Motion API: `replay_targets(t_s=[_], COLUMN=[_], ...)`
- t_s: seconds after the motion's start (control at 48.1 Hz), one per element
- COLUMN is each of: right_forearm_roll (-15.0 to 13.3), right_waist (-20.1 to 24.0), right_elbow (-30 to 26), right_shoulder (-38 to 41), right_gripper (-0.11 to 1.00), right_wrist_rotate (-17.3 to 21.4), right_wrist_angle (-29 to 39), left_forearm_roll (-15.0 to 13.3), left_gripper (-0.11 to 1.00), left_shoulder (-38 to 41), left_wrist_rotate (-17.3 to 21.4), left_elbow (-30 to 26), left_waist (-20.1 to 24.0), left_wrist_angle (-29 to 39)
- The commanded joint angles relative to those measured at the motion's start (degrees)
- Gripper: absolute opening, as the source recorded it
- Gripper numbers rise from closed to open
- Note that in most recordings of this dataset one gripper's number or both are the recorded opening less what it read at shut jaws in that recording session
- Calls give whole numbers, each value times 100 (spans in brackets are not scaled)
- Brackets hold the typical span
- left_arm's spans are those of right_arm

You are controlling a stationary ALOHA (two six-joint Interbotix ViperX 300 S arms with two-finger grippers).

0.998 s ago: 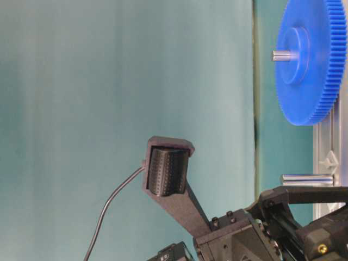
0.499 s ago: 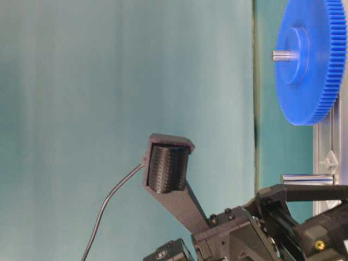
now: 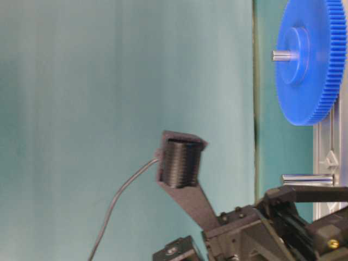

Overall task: Insert the small gear onto the shaft.
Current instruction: 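Lower the left gripper and close it on the small gear's hub, then lift the small blue gear and carry it toward the empty shaft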

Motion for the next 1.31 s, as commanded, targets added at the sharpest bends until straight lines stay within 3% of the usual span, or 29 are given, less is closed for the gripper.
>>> replay_targets(t_s=[0.0, 0.499, 0.957, 1.289], right_forearm_roll=[0, 0, 0, 0], right_waist=[9, 26, 26, 26], right_elbow=[-53, -26, 26, 97], right_shoulder=[35, 35, -149, -176], right_gripper=[11, 11, 11, 11], right_wrist_rotate=[53, 53, 53, 53], right_wrist_angle=[-62, -62, -62, -62], left_forearm_roll=[18, 18, 18, 18], left_gripper=[93, 93, 92, 72], left_shoulder=[-53, 62, 149, 149], left_wrist_rotate=[-35, -35, -53, -18], left_elbow=[-132, -185, -193, -404], left_waist=[9, 0, 0, 0], left_wrist_angle=[-9, 26, 589, 1169])
